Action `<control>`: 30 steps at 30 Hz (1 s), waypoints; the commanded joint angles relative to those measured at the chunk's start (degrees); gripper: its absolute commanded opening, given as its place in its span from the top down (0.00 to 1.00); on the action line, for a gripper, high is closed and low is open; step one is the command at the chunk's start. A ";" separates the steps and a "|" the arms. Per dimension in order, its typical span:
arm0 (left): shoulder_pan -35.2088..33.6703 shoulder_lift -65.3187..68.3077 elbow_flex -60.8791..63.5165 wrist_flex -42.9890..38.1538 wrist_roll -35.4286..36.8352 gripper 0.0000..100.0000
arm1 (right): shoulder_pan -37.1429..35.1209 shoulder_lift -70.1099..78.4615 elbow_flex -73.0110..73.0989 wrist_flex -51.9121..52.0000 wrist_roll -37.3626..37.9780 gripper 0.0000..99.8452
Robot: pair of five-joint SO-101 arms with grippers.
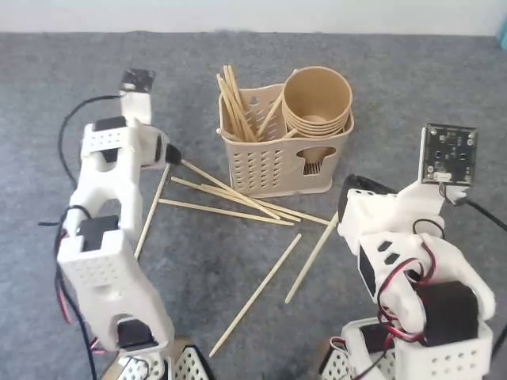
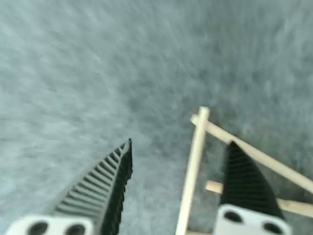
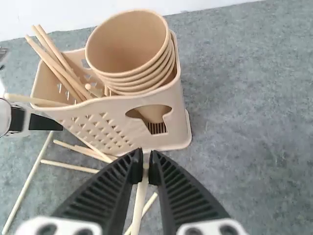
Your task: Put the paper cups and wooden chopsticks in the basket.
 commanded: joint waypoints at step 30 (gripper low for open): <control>1.85 -43.52 -5.85 11.25 20.04 0.99 | 0.92 -0.48 -12.13 -21.76 0.79 0.99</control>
